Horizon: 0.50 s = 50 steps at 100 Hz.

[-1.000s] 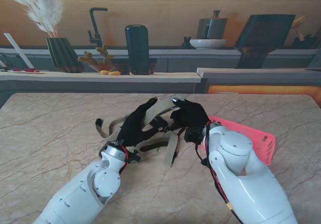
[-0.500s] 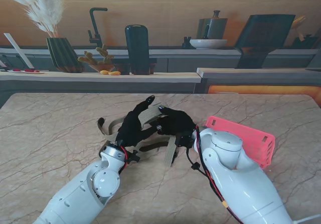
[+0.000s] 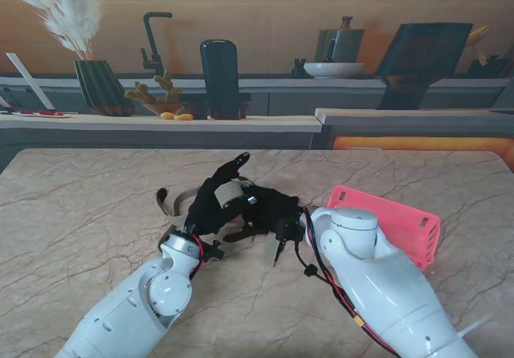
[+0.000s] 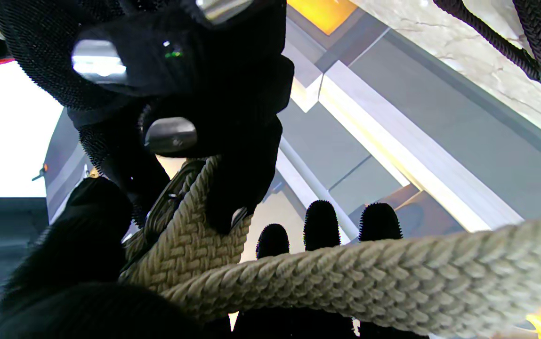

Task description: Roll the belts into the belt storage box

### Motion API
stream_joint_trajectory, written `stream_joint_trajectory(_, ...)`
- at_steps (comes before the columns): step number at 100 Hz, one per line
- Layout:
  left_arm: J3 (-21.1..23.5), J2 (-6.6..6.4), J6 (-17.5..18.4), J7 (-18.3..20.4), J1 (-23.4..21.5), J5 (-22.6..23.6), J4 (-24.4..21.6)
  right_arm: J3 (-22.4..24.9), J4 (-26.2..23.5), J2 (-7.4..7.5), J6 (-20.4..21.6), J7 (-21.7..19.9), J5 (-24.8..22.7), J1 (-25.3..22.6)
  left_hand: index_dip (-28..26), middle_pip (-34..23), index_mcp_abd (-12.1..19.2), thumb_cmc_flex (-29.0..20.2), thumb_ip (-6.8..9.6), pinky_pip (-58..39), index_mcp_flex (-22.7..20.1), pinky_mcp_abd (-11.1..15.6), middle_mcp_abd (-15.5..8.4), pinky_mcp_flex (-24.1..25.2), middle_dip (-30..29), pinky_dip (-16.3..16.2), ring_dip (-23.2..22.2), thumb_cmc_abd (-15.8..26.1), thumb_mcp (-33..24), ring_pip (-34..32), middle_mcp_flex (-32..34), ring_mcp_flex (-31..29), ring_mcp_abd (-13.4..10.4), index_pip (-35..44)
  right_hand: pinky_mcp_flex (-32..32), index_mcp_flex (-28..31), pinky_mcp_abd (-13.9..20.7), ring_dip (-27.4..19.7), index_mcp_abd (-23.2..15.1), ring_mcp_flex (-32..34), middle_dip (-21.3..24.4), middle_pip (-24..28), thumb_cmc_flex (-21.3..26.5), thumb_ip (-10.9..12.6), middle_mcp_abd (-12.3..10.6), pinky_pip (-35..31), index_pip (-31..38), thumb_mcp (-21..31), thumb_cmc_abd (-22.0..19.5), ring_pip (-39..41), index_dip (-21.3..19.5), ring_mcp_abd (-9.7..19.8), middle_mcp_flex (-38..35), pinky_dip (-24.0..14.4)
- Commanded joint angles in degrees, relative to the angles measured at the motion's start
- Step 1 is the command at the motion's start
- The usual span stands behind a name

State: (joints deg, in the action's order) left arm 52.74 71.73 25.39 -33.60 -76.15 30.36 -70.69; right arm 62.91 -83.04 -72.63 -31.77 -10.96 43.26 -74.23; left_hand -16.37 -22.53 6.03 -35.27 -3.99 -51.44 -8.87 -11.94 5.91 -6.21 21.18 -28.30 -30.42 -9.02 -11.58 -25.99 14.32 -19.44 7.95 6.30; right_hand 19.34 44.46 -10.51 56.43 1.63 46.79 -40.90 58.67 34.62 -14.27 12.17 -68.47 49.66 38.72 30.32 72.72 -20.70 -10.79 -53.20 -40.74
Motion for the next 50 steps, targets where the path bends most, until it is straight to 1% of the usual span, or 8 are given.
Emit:
stream_joint_trajectory(1, -0.70, 0.70, 0.31, 0.68, -0.10, 0.10, -0.64, -1.24, 0.70, -0.65, -0.57, -1.73, 1.50, 0.54, -0.76, 0.34, 1.90, -6.07, 0.31, 0.87, 0.58, 2.27, -2.27, 0.69, -0.44, 0.09, 0.56, 5.16, 7.57, 0.54, -1.90, 1.82, -0.67, -2.61, -0.36, 4.69, 1.23, 0.92, -8.91, -0.68, -0.98, 1.95, 9.79, 3.41, 3.06, -0.48, 5.45, 4.80, -5.82, 1.33, -0.73, 1.38, 0.49, -1.61)
stream_joint_trajectory(3, -0.76, 0.71, 0.26, 0.75, -0.09, 0.04, -0.63, -1.36, 0.97, -0.70, -0.71, -2.13, 1.92, 0.71, -0.98, 0.24, 2.01, -8.55, 0.67, 0.82, 0.47, 2.26, -2.33, 0.72, -0.37, -0.01, 0.58, 6.38, 10.97, 0.50, -1.85, 1.83, -0.76, -2.09, -0.42, 4.60, 1.22, 0.88, -8.76, -0.75, -0.93, 1.81, 9.98, 3.56, 3.11, -0.45, 5.40, 4.30, -6.11, 1.16, -0.81, 1.29, 0.59, -1.66)
stream_joint_trajectory(9, -0.81, 0.73, 0.14, 1.17, -0.18, -0.44, -0.78, -1.84, 1.90, -0.68, -0.89, -3.88, 2.62, 1.30, -3.13, 0.00, 2.28, -11.54, 0.99, 0.70, 0.27, 2.29, -2.72, 0.73, -0.22, -0.12, 0.54, 7.80, 12.41, 0.38, -1.31, 1.59, -0.80, 2.04, -0.59, 4.14, 1.24, 0.74, -8.61, -0.98, -0.70, 1.30, 10.44, 3.74, 3.10, -0.30, 5.27, 2.90, -7.07, 0.70, -1.11, 1.19, 0.70, -1.78)
stream_joint_trajectory(15, -0.81, 0.68, -0.03, 1.75, -0.31, -0.91, -1.02, -2.29, 2.64, -0.66, -0.70, -5.15, 3.06, 1.74, -9.43, -0.43, 1.39, -13.28, 1.21, 0.34, 0.25, 2.11, -2.66, 0.30, 0.16, -0.32, 0.50, 9.20, 12.58, 0.20, 0.30, 0.90, -0.98, 15.50, -0.58, 3.79, 1.24, 0.68, -8.89, -0.97, -0.63, 1.17, 11.02, 4.18, 3.01, -0.23, 5.02, 1.31, -7.76, 0.50, -1.44, 1.29, 0.75, -1.93)
stream_joint_trajectory(22, -0.85, 0.64, -0.29, 2.40, -0.38, -1.42, -1.18, -2.70, 3.24, -0.65, -0.85, -6.26, 3.33, 2.19, -10.18, -0.99, -0.14, -17.15, 1.19, -0.31, 0.16, 1.87, -3.33, -0.52, 0.66, -0.60, 0.29, 13.01, 12.52, -0.32, 2.45, -0.67, -1.26, 24.72, -0.58, 3.58, 1.25, 0.63, -8.81, -1.08, -0.59, 1.09, 11.00, 4.28, 2.98, -0.21, 4.83, 1.03, -7.92, 0.36, -1.41, 1.30, 0.76, -1.96)
stream_joint_trajectory(29, -0.68, 0.94, -0.24, 2.70, -0.80, -3.08, -1.68, -3.17, 3.48, -0.54, -1.39, -6.70, 2.64, 2.62, -9.55, -2.44, -2.26, -25.33, -1.44, -0.96, -5.00, 2.34, -4.51, -0.81, 1.37, -0.62, 0.04, 15.04, 14.43, -1.08, 5.75, -1.61, -1.99, 31.72, -0.64, 3.06, 1.27, 0.37, -8.44, -1.02, -0.17, 0.45, 10.97, 4.39, 3.04, -0.13, 4.45, 0.65, -8.20, -0.12, -1.30, 0.90, 0.42, -1.99)
stream_joint_trajectory(41, -0.11, 1.25, 0.50, 2.77, -1.55, -4.63, -2.48, -4.19, 3.00, -0.18, -2.05, -5.46, -2.46, 3.16, -8.90, -2.87, -2.12, -28.86, -1.96, -1.11, -8.30, 2.20, -5.45, -0.87, 1.15, -0.64, 0.06, 16.67, 15.13, -1.51, 9.49, -2.61, -2.40, 35.79, -0.78, 1.97, 0.92, -1.38, -6.12, -1.04, 1.73, -1.78, 10.02, 4.96, 3.21, 0.27, 3.42, -2.56, -8.71, -2.56, -0.18, 0.07, 0.39, -2.09)
stream_joint_trajectory(50, 0.43, 1.40, 1.09, 2.31, -2.04, -5.02, -2.95, -5.33, 1.94, 0.26, -2.43, -3.14, -9.13, 3.48, -8.65, -2.90, -1.58, -30.09, -1.82, -1.41, -9.08, 2.20, -5.44, -1.49, 0.77, -0.73, 0.10, 16.38, 15.16, -1.92, 12.00, -3.98, -2.69, 37.66, -1.26, -1.54, 0.20, -4.62, -3.79, -2.52, 4.82, -5.59, 7.73, 5.61, 3.57, 1.19, 1.44, -3.86, -7.11, -6.91, 0.83, -0.74, 1.87, -1.66)
